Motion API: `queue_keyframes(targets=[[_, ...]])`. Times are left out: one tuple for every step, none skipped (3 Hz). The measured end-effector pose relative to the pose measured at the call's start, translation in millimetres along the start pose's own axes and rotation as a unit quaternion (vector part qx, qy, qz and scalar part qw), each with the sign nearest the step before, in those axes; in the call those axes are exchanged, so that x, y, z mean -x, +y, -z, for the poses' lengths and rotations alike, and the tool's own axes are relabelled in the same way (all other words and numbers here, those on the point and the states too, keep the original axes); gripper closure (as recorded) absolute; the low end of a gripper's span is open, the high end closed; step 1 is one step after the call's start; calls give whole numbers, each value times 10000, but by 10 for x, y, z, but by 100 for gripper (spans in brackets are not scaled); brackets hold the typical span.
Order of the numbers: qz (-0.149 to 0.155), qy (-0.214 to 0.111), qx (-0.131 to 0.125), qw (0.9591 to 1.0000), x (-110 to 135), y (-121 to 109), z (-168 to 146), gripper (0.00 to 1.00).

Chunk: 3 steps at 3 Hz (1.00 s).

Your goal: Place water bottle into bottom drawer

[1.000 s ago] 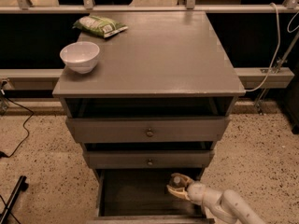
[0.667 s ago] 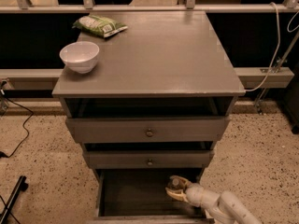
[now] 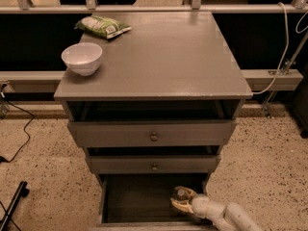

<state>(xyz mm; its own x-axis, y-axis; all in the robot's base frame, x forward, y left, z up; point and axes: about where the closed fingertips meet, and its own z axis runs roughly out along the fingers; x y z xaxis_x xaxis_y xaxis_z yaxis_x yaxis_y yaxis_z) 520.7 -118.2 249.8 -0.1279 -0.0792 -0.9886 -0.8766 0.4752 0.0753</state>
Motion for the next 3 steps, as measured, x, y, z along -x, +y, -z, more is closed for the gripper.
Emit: queue_keyframes(targets=[[1, -12, 23, 10000, 11, 16, -30, 50], [-4, -19, 38, 10000, 13, 27, -48, 27], [-9, -27, 56, 10000, 16, 39, -69, 4]])
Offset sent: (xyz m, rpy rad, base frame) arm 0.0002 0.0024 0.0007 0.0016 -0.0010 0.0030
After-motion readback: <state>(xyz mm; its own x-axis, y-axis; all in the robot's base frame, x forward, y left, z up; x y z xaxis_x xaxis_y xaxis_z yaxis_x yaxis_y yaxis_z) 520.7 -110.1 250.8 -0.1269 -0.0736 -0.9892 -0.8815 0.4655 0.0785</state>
